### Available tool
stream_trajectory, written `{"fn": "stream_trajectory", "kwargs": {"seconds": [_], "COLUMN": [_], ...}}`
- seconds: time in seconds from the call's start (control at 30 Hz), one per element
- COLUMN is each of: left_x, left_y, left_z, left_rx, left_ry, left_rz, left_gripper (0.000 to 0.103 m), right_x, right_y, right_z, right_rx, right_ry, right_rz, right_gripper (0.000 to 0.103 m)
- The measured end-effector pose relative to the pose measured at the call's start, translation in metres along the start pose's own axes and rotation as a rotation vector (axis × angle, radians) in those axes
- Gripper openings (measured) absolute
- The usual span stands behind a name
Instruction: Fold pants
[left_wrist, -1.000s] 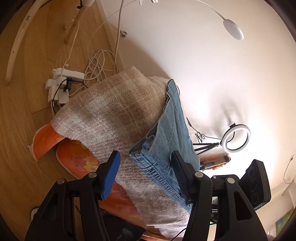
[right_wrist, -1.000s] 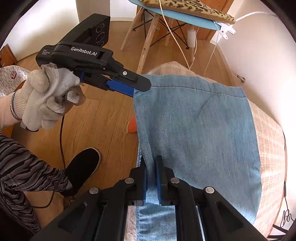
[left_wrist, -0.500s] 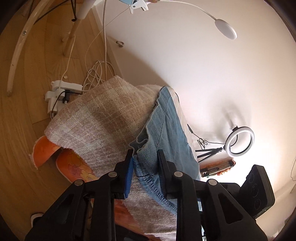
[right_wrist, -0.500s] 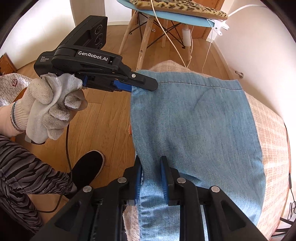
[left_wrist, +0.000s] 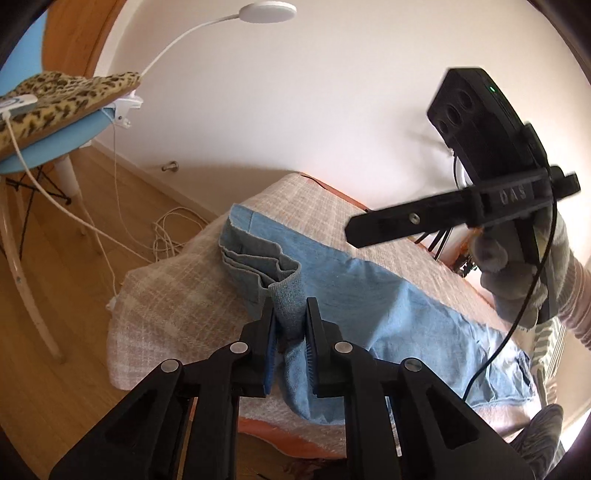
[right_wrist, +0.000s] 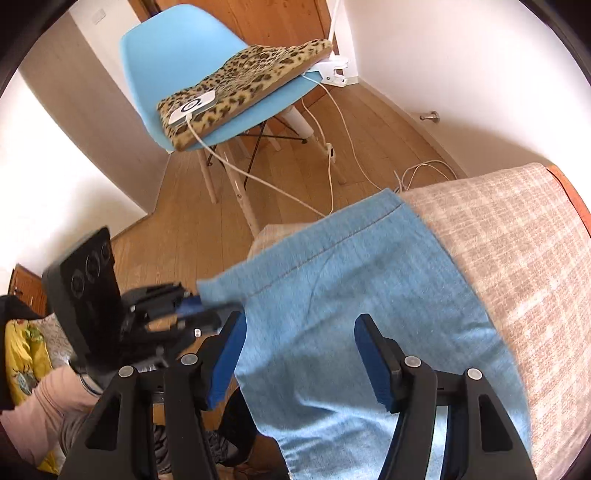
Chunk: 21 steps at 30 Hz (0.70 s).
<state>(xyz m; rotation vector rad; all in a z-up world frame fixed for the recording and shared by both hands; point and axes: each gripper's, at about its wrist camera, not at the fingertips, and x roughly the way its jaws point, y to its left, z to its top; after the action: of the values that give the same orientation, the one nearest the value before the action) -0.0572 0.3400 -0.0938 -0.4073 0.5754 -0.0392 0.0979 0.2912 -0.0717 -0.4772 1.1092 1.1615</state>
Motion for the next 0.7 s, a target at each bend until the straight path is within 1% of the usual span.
{"fn": "stream_trajectory", "kwargs": {"seconds": [0.07,0.17,0.3,0.4,0.47,0.5,0.53,0.6,0.7], "left_x": [0.003,0.009,0.014,0.014,0.013,0.013,0.013,0.011,0.008], "left_y": [-0.012,-0.016,-0.018,-0.021,-0.024,-0.026,-0.027,-0.028,-0.021], "left_z": [0.0,-0.002,-0.005,-0.006,-0.007,-0.008,-0.008,-0.009,-0.011], "left_rx": [0.046,0.061,0.069,0.073,0.085,0.092,0.103,0.11,0.083], "left_ry": [0.007,0.021,0.034,0.034,0.037,0.038,0.038,0.036,0.04], "left_rz": [-0.005,-0.025,-0.036,-0.043,-0.045,-0.039,-0.029,-0.002,0.042], "left_gripper": [0.011,0.011,0.011,0.011,0.011,0.011,0.011,0.011,0.012], "right_x": [0.012,0.041,0.08,0.104,0.118,0.125,0.131,0.134,0.125], "right_y": [-0.003,-0.005,0.001,0.01,0.019,0.023,0.026,0.025,0.012], "right_z": [0.024,0.05,0.063,0.067,0.067,0.064,0.063,0.061,0.062], "right_rx": [0.03,0.067,0.035,-0.007,-0.051,-0.08,-0.105,-0.106,-0.034], "right_ry": [0.038,0.117,0.21,0.262,0.298,0.316,0.336,0.339,0.312], "right_rz": [-0.024,-0.056,-0.143,-0.169,-0.2,-0.226,-0.254,-0.285,-0.228], "right_gripper": [0.064,0.063,0.063,0.063,0.059,0.053,0.037,0.021,0.007]}}
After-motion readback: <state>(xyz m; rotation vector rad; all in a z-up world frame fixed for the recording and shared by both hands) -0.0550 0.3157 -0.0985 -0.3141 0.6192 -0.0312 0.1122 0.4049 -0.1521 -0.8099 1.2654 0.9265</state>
